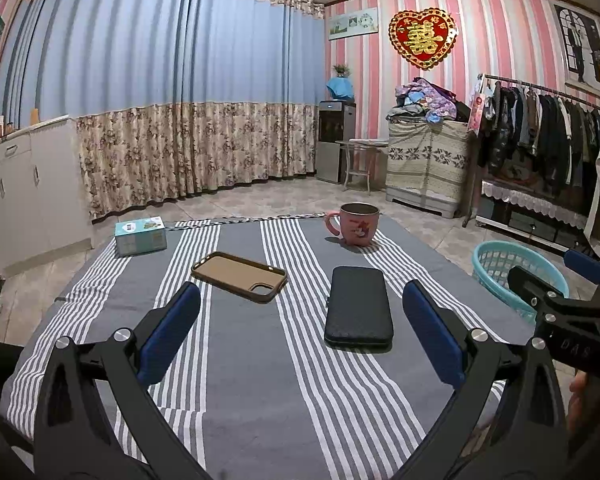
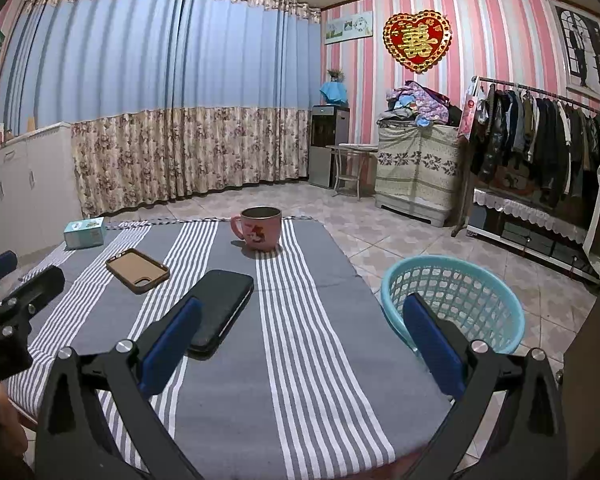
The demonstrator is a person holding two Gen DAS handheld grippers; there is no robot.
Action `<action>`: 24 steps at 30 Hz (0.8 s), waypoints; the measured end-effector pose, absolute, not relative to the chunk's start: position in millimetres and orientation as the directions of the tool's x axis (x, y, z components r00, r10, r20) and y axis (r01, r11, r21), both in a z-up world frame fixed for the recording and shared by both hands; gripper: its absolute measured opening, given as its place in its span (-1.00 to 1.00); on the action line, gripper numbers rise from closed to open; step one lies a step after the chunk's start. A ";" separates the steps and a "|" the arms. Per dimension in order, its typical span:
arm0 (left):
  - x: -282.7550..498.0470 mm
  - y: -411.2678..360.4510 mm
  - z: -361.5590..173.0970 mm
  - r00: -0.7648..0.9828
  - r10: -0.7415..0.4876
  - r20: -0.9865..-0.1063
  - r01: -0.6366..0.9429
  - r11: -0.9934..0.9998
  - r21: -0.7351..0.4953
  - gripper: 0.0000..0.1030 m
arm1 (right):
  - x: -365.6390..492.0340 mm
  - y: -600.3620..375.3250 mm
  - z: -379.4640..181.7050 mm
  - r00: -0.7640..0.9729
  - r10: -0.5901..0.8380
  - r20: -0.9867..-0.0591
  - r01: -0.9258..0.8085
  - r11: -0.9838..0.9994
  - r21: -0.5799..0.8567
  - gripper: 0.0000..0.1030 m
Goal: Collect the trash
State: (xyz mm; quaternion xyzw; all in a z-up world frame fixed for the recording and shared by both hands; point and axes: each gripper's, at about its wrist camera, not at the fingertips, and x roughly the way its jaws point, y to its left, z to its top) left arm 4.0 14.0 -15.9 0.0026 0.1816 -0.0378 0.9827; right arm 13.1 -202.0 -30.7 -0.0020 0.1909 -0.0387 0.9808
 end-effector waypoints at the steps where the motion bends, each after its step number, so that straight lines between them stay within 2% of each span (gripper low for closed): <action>1: 3.7 15.0 -15.8 0.931 -0.072 -0.357 0.073 0.997 -0.012 0.90 | 13.0 -201.8 -30.7 0.924 -0.076 -0.374 0.075 0.997 -0.019 0.91; 24: 3.9 23.5 -15.0 0.936 -0.050 -0.347 0.048 0.999 -0.013 0.90 | 15.7 -197.0 -33.4 0.923 -0.071 -0.379 0.065 0.997 -0.029 0.91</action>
